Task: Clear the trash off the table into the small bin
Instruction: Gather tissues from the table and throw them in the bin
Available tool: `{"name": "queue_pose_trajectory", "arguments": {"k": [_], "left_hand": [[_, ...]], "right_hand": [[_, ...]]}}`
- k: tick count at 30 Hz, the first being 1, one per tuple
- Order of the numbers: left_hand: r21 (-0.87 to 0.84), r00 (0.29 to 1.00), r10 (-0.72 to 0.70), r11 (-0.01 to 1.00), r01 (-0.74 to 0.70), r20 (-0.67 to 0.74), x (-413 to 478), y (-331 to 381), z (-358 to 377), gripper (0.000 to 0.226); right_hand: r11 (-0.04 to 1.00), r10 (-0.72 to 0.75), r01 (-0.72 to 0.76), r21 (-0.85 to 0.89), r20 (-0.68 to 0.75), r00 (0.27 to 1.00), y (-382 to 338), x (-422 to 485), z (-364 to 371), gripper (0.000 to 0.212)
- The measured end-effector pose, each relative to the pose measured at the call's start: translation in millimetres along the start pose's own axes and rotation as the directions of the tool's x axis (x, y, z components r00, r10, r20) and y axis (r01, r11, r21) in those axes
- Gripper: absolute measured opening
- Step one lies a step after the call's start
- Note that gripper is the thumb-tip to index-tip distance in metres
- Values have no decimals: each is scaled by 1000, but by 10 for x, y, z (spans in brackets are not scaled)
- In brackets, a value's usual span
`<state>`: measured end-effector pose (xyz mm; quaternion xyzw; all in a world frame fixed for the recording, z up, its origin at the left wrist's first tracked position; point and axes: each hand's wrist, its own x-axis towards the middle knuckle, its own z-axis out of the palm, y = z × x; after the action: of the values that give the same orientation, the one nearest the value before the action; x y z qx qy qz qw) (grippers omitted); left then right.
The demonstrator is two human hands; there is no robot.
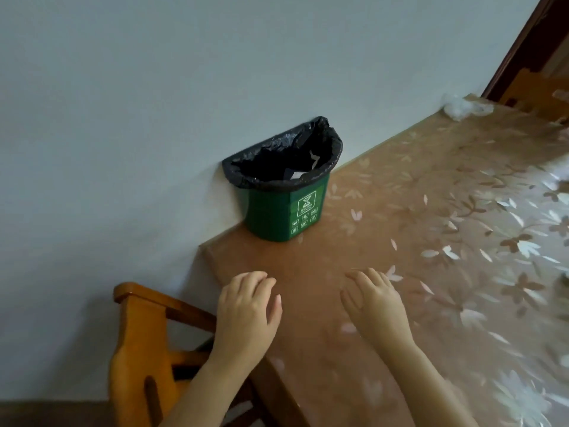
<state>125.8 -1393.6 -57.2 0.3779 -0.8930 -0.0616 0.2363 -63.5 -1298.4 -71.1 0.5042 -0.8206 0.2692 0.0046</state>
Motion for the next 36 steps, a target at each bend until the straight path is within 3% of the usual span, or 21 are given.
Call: {"name": "queue_pose_trajectory", "arguments": {"k": [9,17,26,30,36], "left_hand": [[-162,995,34,987,-19,94,-1106,51,-311,24],[-311,952,264,928,-205,159,-1739,487,-481,23],[-403,842,506,821,-404,187,-2122,1317,-407,23],[-470,770,616,736,-487,167,-2376,2036,-332,23],[-564,678,722,620,-546,137,-3074,3387,-308,28]], "right_hand": [[964,174,-163,-208,38,984,-478,-1598,-123,31],[915,326,-324,-239,-32,945,-576,-2718,-416,25],[790,517,-580,-197,-295,804,-284,-3628,-1031,26],[707,576,-673,-216,-377,726,-19,-4248,-1392,29],[623,646,-777,-90,-502,575,556,-5336,-2041,29]]}}
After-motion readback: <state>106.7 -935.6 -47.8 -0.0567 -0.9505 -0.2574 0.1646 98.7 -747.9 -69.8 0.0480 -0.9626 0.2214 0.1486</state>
